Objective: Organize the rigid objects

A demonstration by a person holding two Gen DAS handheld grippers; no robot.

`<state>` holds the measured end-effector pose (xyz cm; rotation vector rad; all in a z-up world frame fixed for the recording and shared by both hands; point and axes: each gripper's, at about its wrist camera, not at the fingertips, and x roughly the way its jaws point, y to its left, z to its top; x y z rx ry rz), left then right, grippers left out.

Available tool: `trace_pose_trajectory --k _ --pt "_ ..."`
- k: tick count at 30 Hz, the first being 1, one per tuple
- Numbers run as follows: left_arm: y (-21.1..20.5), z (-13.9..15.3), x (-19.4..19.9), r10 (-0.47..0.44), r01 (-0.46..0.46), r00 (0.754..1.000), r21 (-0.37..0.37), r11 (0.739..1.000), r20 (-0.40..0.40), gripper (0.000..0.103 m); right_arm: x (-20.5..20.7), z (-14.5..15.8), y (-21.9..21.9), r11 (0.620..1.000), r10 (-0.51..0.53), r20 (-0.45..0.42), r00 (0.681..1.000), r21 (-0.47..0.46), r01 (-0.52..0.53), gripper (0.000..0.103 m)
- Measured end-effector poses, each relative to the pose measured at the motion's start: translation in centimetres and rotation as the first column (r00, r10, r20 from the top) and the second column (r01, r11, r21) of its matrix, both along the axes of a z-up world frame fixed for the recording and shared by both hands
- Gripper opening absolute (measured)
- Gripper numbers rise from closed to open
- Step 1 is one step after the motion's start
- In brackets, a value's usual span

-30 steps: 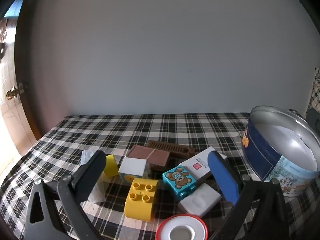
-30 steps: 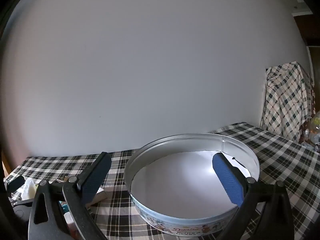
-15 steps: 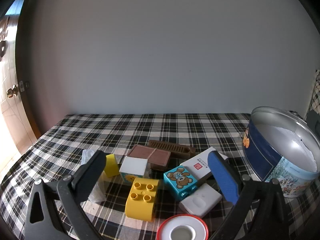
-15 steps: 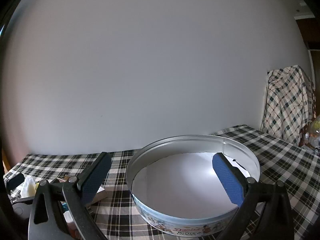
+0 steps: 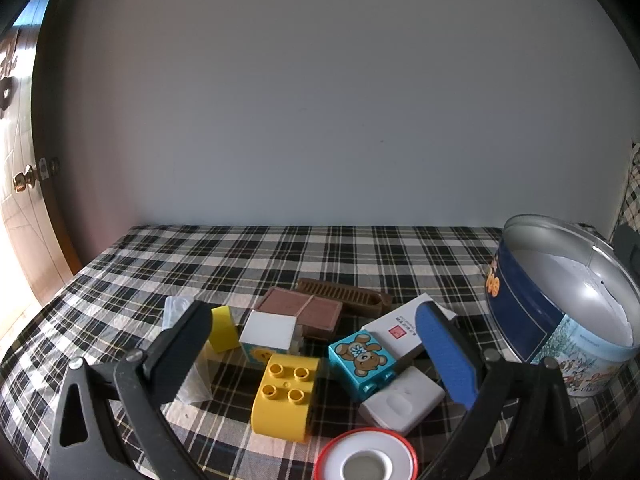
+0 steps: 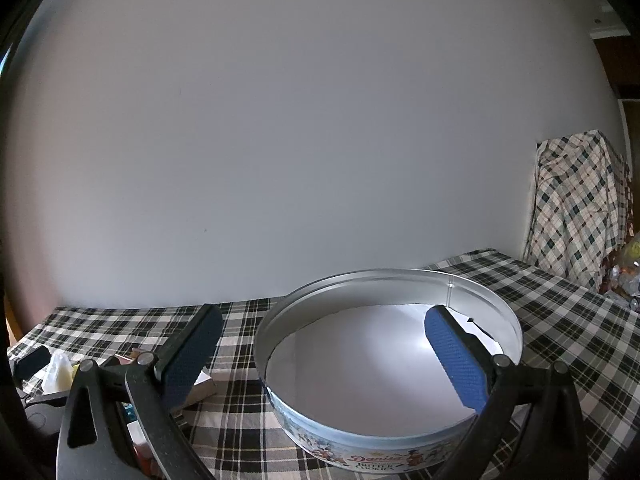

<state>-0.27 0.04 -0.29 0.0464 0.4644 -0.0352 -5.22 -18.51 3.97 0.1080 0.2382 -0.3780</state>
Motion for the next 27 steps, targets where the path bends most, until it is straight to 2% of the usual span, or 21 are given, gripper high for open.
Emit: trace_pose_trajectory --k 27 --pt "0.1 -0.2 0.3 -0.013 0.012 1.0 -0.019 1.0 -0.026 0.103 0.3 -0.2 1.3 0.998 0.049 -0.013 0.999 -0.026 -0.049 0.102"
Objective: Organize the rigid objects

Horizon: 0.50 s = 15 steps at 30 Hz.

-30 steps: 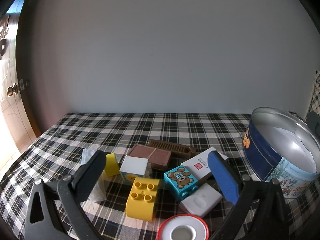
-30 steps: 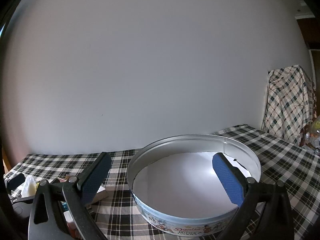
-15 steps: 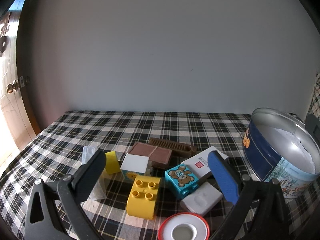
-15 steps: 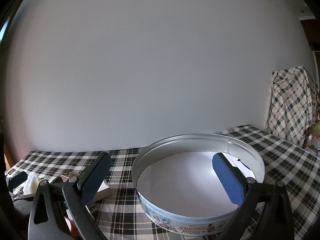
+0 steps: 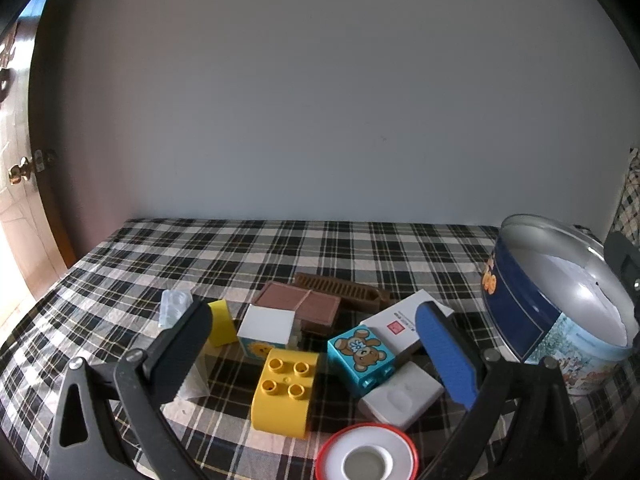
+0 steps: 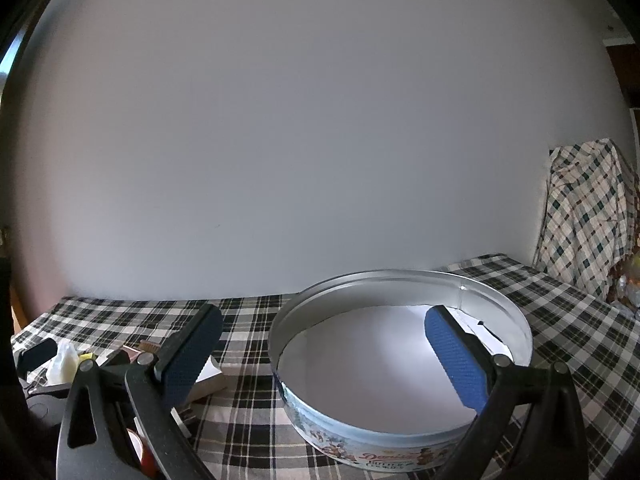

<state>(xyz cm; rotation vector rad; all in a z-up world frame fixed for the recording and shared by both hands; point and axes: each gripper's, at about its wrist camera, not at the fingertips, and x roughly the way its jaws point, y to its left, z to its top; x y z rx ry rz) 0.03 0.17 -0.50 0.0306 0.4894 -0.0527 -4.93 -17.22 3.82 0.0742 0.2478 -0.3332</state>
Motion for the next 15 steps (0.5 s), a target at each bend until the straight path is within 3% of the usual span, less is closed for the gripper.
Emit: trace_pose_trajectory --k 10,15 --pt "1.4 -0.3 0.5 0.034 -0.034 0.999 0.014 0.999 -0.036 0.103 0.5 -0.3 0.9 0.997 0.079 -0.045 0.996 -0.005 -0.079 0.102" --pt "2.5 -0.2 1.0 0.06 -0.059 0.997 0.01 0.998 -0.046 0.103 1.1 -0.9 2.1 0.982 0.186 -0.097 0.978 0.001 -0.187 0.102"
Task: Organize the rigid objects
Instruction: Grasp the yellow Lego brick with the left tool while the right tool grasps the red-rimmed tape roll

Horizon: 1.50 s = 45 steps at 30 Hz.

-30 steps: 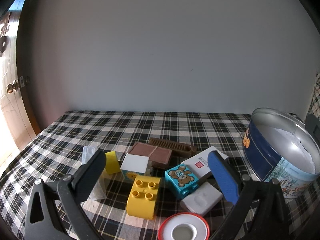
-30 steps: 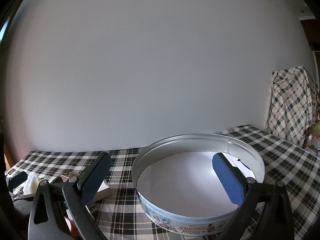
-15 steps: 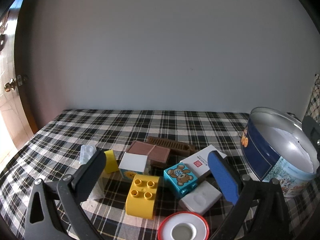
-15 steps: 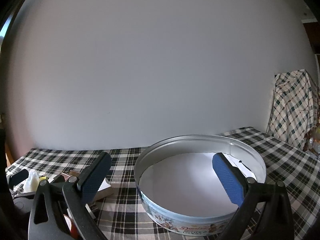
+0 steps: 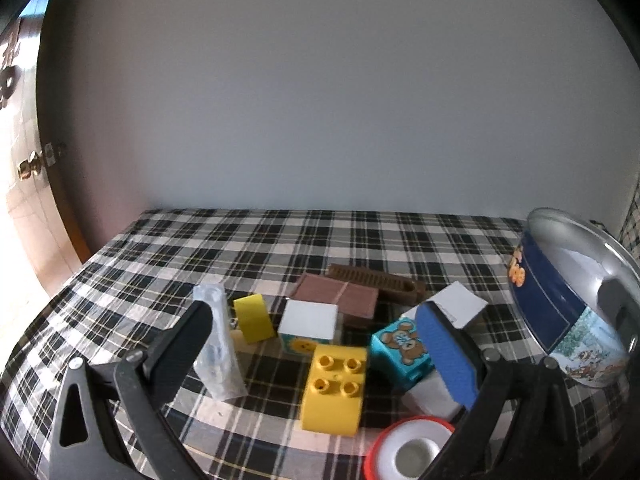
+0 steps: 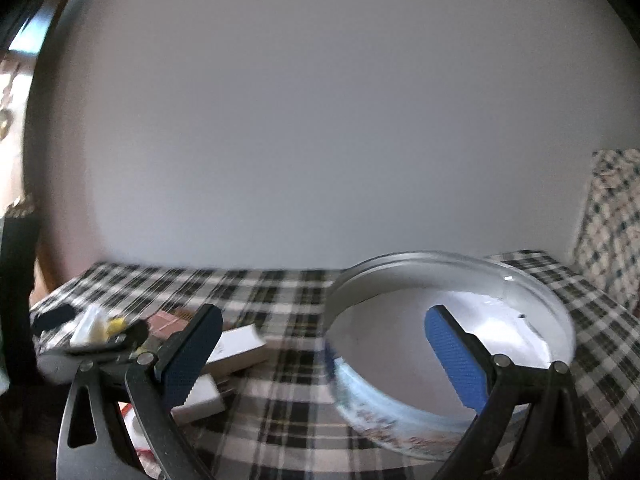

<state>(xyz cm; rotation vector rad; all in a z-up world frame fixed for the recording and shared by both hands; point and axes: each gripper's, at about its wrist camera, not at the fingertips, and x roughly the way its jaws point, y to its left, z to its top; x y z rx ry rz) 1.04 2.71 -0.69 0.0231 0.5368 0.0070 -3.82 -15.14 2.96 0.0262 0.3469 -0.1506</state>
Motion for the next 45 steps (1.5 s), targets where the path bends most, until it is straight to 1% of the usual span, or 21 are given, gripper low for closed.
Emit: trace_pose_trajectory --k 4,9,13,16,18,21,22,23,24,25,27,29,32,33,35,36,37,41,43,44,45 --pt "1.0 0.0 0.4 0.016 -0.017 1.0 -0.027 0.999 -0.024 0.103 0.4 -0.6 1.4 0.998 0.054 -0.04 0.998 -0.032 -0.055 0.102" --pt "1.7 0.1 0.6 0.022 -0.022 0.999 -0.019 1.0 -0.026 0.103 0.6 -1.2 2.6 0.986 0.165 -0.093 0.982 -0.025 -0.168 0.102" --pt "3.6 0.3 1.2 0.042 -0.043 0.998 -0.03 0.999 -0.038 0.103 1.2 -1.8 3.7 0.953 0.301 -0.169 0.939 0.025 -0.301 0.102" --pt "6.6 0.6 1.7 0.108 -0.11 0.993 -0.059 0.992 -0.039 0.103 1.6 -2.6 4.3 0.931 0.366 -0.224 0.903 0.067 -0.36 0.102" --pt "8.1 0.6 1.7 0.156 -0.158 0.987 -0.051 0.986 -0.031 0.103 2.0 -3.2 5.4 0.912 0.41 -0.268 0.872 0.087 -0.402 0.102" --pt "9.9 0.6 1.6 0.213 -0.213 0.977 0.01 0.977 -0.016 0.102 2.6 -4.1 7.0 0.888 0.454 -0.341 0.823 0.101 -0.449 0.1" --pt "10.4 0.5 1.7 0.22 -0.219 0.975 0.015 0.976 -0.018 0.102 2.9 -4.4 7.4 0.884 0.46 -0.363 0.81 0.101 -0.456 0.1" --pt "11.0 0.3 1.7 0.217 -0.217 0.976 0.0 0.976 -0.032 0.103 3.2 -4.8 8.0 0.88 0.463 -0.39 0.796 0.099 -0.464 0.097" --pt "11.5 0.2 1.8 0.211 -0.212 0.977 -0.019 0.977 -0.044 0.102 3.5 -5.2 8.7 0.876 0.467 -0.418 0.779 0.097 -0.473 0.094" --pt "11.9 0.1 1.9 0.204 -0.206 0.977 -0.04 0.978 -0.058 0.102 3.8 -5.6 9.2 0.871 0.472 -0.443 0.762 0.099 -0.482 0.087" --pt "12.4 -0.1 1.9 0.178 -0.185 0.981 -0.086 0.979 -0.083 0.101 4.1 -5.9 9.6 0.857 0.5 -0.451 0.739 0.131 -0.499 0.084" --pt "12.1 0.0 1.8 0.143 -0.152 0.986 -0.12 0.981 -0.081 0.101 4.4 -6.0 10.1 0.856 0.499 -0.459 0.735 0.129 -0.5 0.084" --pt "11.0 0.4 1.5 0.081 -0.087 0.995 -0.133 0.987 -0.053 0.101 5.4 -6.6 10.9 0.846 0.505 -0.484 0.715 0.116 -0.52 0.084" --pt "10.5 0.6 1.3 0.054 -0.06 0.998 -0.137 0.989 -0.043 0.101 5.3 -6.7 11.1 0.841 0.512 -0.487 0.708 0.117 -0.528 0.082" --pt "9.3 0.9 0.9 -0.014 0.01 1.0 -0.148 0.989 -0.028 0.099 5.3 -6.5 11.0 0.833 0.525 -0.487 0.698 0.128 -0.538 0.064" --pt "8.5 1.0 0.7 -0.059 0.055 0.998 -0.151 0.987 -0.022 0.095 5.5 -6.7 11.0 0.83 0.53 -0.494 0.69 0.136 -0.54 0.06" --pt "8.2 1.0 0.8 -0.081 0.077 0.996 -0.151 0.985 -0.022 0.094 5.6 -6.7 11.0 0.83 0.531 -0.502 0.683 0.143 -0.539 0.057" --pt "6.1 1.2 0.2 -0.189 0.186 0.982 -0.139 0.973 -0.009 0.094 5.3 -6.7 10.7 0.822 0.54 -0.502 0.676 0.14 -0.552 0.057" --pt "5.5 1.1 0.1 -0.217 0.213 0.976 -0.137 0.967 -0.012 0.094 5.0 -6.6 10.0 0.815 0.556 -0.495 0.668 0.167 -0.554 0.057" --pt "4.9 0.9 0.2 -0.237 0.231 0.971 -0.131 0.964 -0.03 0.094 5.0 -6.7 9.7 0.812 0.562 -0.495 0.663 0.18 -0.555 0.058" --pt "4.5 0.7 0.3 -0.246 0.239 0.968 -0.126 0.963 -0.046 0.091 5.0 -6.9 9.3 0.808 0.571 -0.501 0.65 0.204 -0.553 0.058"
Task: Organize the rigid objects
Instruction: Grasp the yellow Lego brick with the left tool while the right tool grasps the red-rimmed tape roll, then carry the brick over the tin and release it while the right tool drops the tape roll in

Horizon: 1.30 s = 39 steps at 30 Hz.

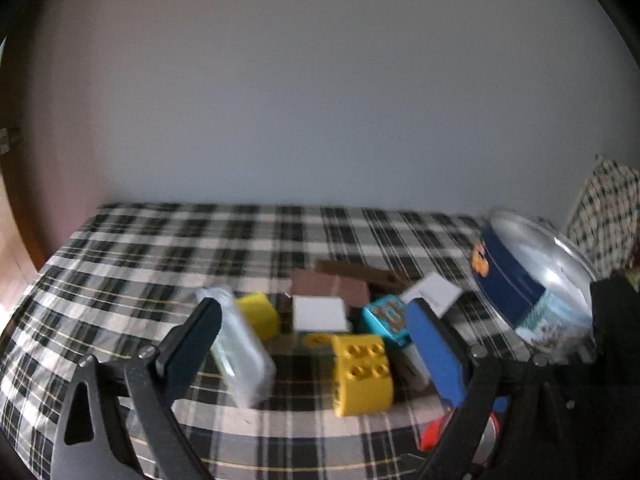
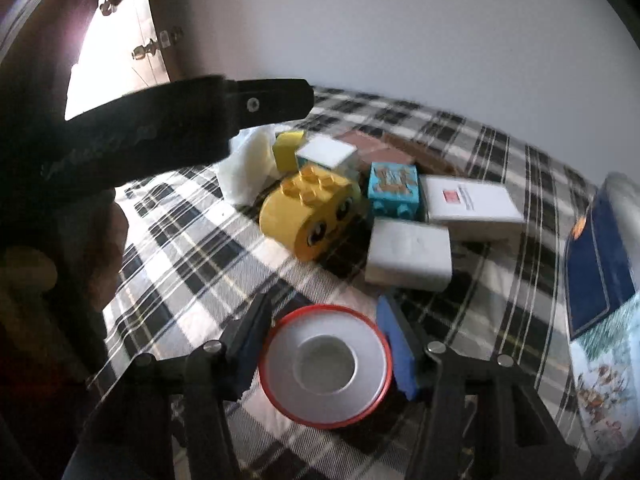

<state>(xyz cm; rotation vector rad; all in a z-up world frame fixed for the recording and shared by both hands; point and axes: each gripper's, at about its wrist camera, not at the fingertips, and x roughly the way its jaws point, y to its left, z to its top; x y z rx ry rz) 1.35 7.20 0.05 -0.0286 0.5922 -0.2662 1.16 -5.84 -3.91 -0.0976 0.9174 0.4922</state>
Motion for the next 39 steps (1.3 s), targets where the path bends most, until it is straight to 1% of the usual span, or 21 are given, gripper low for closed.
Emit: trace_pose_trajectory --k 1,2,4,7,8,9,11,12,13,14,15,19,22,24,26,28,31,33,34,36,39 --pt "-0.4 -0.2 0.1 -0.013 0.013 1.0 0.008 1.0 -0.015 0.087 0.0 0.1 -0.5 1.0 0.002 -0.004 1.0 0.018 -0.002 0.06" --pt "-0.9 -0.5 0.2 -0.032 0.033 0.999 0.017 0.999 -0.035 0.08 0.0 0.0 -0.6 1.0 -0.006 -0.006 1.0 0.012 0.006 0.061" --pt "-2.1 -1.1 0.4 -0.056 0.06 0.996 0.048 0.997 -0.076 0.079 -0.1 0.0 -0.7 1.0 -0.007 -0.001 1.0 0.001 0.007 0.061" --pt "-3.3 -1.6 0.0 -0.079 0.087 0.993 0.092 0.992 -0.087 0.079 -0.6 -0.2 -0.3 0.997 -0.008 0.025 1.0 -0.076 0.01 0.058" --pt "-3.6 -1.9 0.0 -0.084 0.095 0.992 0.107 0.99 -0.097 0.075 -0.8 -0.1 -0.4 0.997 -0.005 0.03 1.0 -0.083 0.007 0.058" --pt "-3.7 -2.1 0.1 -0.089 0.101 0.99 0.116 0.988 -0.108 0.064 -0.9 -0.1 -0.6 0.996 -0.003 0.032 0.999 -0.084 0.005 0.058" --pt "-3.9 -2.7 0.4 -0.086 0.105 0.987 0.14 0.984 -0.137 0.053 -1.2 0.0 -1.5 0.997 -0.006 0.034 0.999 -0.074 0.009 0.058" --pt "-3.8 -3.0 0.6 -0.077 0.1 0.985 0.148 0.984 -0.153 0.049 -1.3 0.1 -2.0 0.998 -0.012 0.039 0.999 -0.068 0.015 0.058" --pt "-3.5 -3.1 0.8 -0.073 0.097 0.984 0.144 0.985 -0.164 0.047 -1.4 0.2 -2.6 0.998 -0.018 0.044 0.999 -0.06 0.021 0.058" --pt "-3.1 -3.2 1.0 -0.079 0.102 0.98 0.118 0.988 -0.182 0.041 -1.5 0.4 -3.4 0.998 -0.025 0.051 0.998 -0.049 0.027 0.058" --pt "-2.9 -3.4 1.1 -0.084 0.105 0.978 0.103 0.989 -0.194 0.033 -1.5 0.6 -4.3 0.999 -0.035 0.06 0.998 -0.034 0.037 0.058" --pt "-2.3 -3.9 1.5 -0.081 0.103 0.966 0.078 0.992 -0.244 0.031 -1.4 1.4 -7.1 0.994 -0.107 0.073 0.992 0.042 0.104 0.058" --pt "-1.9 -3.9 1.3 -0.068 0.085 0.967 0.06 0.995 -0.246 0.031 -1.1 2.6 -8.6 0.98 -0.167 0.095 0.981 0.122 0.155 0.058" --pt "-1.6 -3.9 1.4 -0.056 0.065 0.967 0.029 0.997 -0.249 0.031 -1.6 3.4 -9.2 0.973 -0.178 0.117 0.977 0.173 0.156 0.058" --pt "-0.6 -3.7 1.4 -0.033 0.033 0.97 -0.002 0.999 -0.242 0.031 -2.1 4.4 -9.9 0.966 -0.194 0.164 0.967 0.205 0.159 0.058" --pt "0.0 -3.3 1.3 -0.012 0.005 0.976 -0.029 1.0 -0.218 0.031 -2.6 5.5 -10.3 0.959 -0.216 0.217 0.952 0.229 0.166 0.058" --pt "-0.2 -2.1 0.5 0.029 -0.034 0.994 -0.045 0.998 -0.109 0.031 -3.1 6.7 -11.6 0.94 -0.272 0.273 0.923 0.28 0.195 0.058" --pt "-0.2 -1.2 -0.2 0.031 -0.034 0.998 -0.065 0.997 -0.052 0.031 -3.6 7.6 -12.8 0.929 -0.318 0.319 0.893 0.293 0.226 0.058" --pt "-0.3 -0.8 -0.6 0.027 -0.029 0.999 -0.072 0.997 -0.023 0.031 -3.8 8.1 -13.5 0.921 -0.349 0.349 0.87 0.301 0.249 0.058" --pt "-0.9 -0.1 -1.3 0.025 -0.024 0.999 -0.059 0.998 0.02 0.031 -4.3 8.7 -14.8 0.904 -0.401 0.383 0.832 0.312 0.292 0.058" --pt "-1.6 0.2 -1.3 0.006 -0.004 0.999 -0.059 0.998 0.038 0.031 -4.2 8.8 -17.2 0.873 -0.478 0.392 0.786 0.312 0.375 0.058"
